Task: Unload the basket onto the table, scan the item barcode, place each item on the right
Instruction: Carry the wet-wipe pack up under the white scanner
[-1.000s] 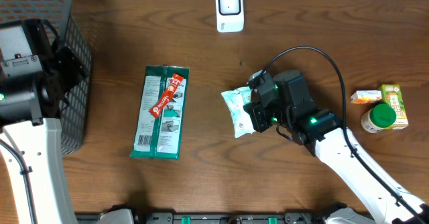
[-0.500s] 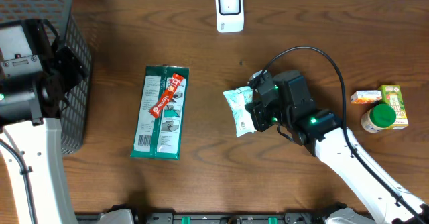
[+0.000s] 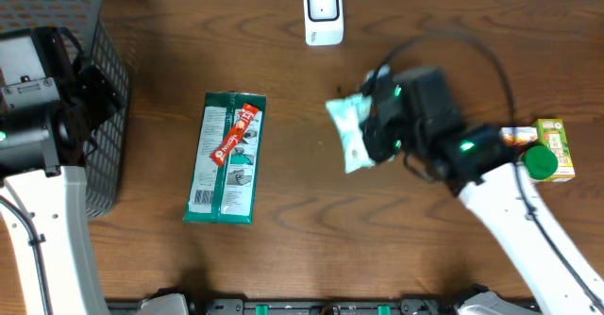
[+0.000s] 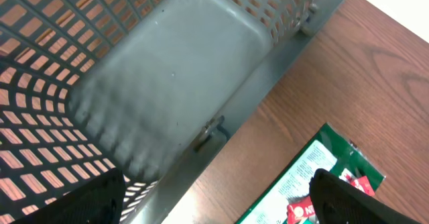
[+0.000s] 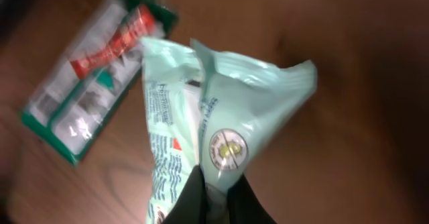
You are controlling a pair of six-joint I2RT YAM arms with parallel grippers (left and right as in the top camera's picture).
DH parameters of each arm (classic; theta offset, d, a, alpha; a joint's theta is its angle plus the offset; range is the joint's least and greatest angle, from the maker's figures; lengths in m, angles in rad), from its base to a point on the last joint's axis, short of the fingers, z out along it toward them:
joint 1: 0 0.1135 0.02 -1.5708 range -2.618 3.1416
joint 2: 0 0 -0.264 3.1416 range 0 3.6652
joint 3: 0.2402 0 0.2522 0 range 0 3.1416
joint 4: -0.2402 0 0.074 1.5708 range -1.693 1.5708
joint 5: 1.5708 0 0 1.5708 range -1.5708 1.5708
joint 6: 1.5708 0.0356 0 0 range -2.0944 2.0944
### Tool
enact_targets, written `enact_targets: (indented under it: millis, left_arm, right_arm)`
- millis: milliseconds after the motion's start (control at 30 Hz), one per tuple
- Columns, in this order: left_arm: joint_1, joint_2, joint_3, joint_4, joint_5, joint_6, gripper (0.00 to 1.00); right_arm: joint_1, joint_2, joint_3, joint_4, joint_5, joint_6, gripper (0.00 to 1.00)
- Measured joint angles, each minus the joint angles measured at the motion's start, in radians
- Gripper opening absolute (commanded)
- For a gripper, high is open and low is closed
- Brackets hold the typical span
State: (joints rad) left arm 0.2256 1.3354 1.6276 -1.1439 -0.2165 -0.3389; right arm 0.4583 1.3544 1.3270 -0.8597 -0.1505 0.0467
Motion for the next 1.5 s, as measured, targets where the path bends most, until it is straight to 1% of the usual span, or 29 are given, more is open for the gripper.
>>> enact_targets:
  millis: [167, 333, 400, 500, 667, 800, 933, 1033, 1133, 1267, 1500]
  left_arm:
    - [0.000, 0.000, 0.000, 0.000, 0.000, 0.000, 0.88]
    - [0.000, 0.000, 0.000, 0.001, 0.000, 0.000, 0.88]
    - [0.000, 0.000, 0.000, 0.000, 0.000, 0.000, 0.88]
    - [0.000, 0.000, 0.000, 0.000, 0.000, 0.000, 0.88]
    - [0.000, 0.000, 0.000, 0.000, 0.000, 0.000, 0.88]
    - [0.000, 0.000, 0.000, 0.000, 0.000, 0.000, 0.88]
    - [0.000, 0.000, 0.000, 0.000, 0.000, 0.000, 0.88]
    - [0.000, 0.000, 0.000, -0.001, 0.000, 0.000, 0.88]
    - [0.000, 0.000, 0.000, 0.000, 0.000, 0.000, 0.88]
    - [0.000, 0.000, 0.000, 0.000, 0.000, 0.000, 0.88]
    - [0.000, 0.000, 0.000, 0.000, 0.000, 0.000, 0.88]
  right_arm:
    - [0.000, 0.085, 0.378, -0.267, 0.063, -0.006, 0.01]
    - [0.000, 0.288, 0.796, -0.484, 0.117, -0.008, 0.01]
    - [0.002, 0.368, 0.921, -0.534, 0.126, -0.019, 0.01]
    - [0.007, 0.459, 1.009, -0.554, 0.152, -0.058, 0.01]
    - [0.047, 0.568, 1.017, -0.530, 0.271, -0.134, 0.01]
    - [0.113, 0.652, 1.017, -0.454, 0.401, -0.202, 0.01]
    - [0.174, 0.728, 1.017, -0.335, 0.552, -0.280, 0.01]
    - [0.201, 0.801, 1.017, -0.187, 0.705, -0.387, 0.01]
    - [0.203, 0.858, 1.017, -0.051, 0.806, -0.487, 0.01]
    - [0.201, 0.938, 1.017, 0.142, 0.887, -0.633, 0.01]
    - [0.196, 1.056, 1.017, 0.470, 0.935, -0.867, 0.01]
